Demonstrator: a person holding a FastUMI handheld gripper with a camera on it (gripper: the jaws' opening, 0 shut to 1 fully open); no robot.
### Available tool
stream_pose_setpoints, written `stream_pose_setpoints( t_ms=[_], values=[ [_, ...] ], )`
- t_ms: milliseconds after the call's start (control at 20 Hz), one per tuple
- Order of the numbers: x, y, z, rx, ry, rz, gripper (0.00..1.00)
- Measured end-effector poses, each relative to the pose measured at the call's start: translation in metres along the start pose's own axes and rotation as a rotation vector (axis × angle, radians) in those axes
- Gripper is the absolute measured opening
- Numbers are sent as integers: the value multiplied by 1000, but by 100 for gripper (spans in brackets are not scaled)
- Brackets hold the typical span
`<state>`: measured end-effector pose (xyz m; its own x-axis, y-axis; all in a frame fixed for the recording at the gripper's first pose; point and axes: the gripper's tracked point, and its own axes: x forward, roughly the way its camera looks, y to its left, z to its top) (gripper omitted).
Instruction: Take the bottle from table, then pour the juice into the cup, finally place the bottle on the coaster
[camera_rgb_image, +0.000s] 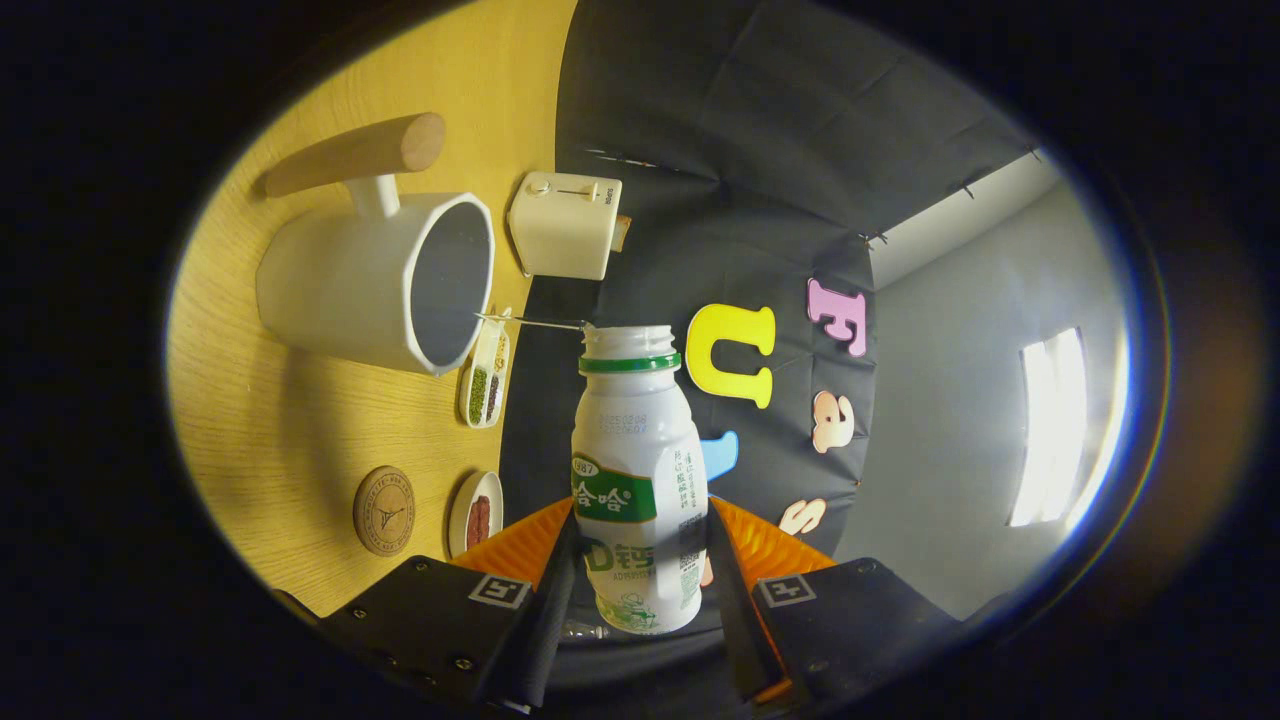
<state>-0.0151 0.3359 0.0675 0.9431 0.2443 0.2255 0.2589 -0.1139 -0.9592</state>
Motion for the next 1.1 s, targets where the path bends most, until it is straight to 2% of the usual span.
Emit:
stream_pose_setpoints(
  t_ms=[1100],
  values=[
    [5,1,-3,-58,-6,-1,68]
  ],
)
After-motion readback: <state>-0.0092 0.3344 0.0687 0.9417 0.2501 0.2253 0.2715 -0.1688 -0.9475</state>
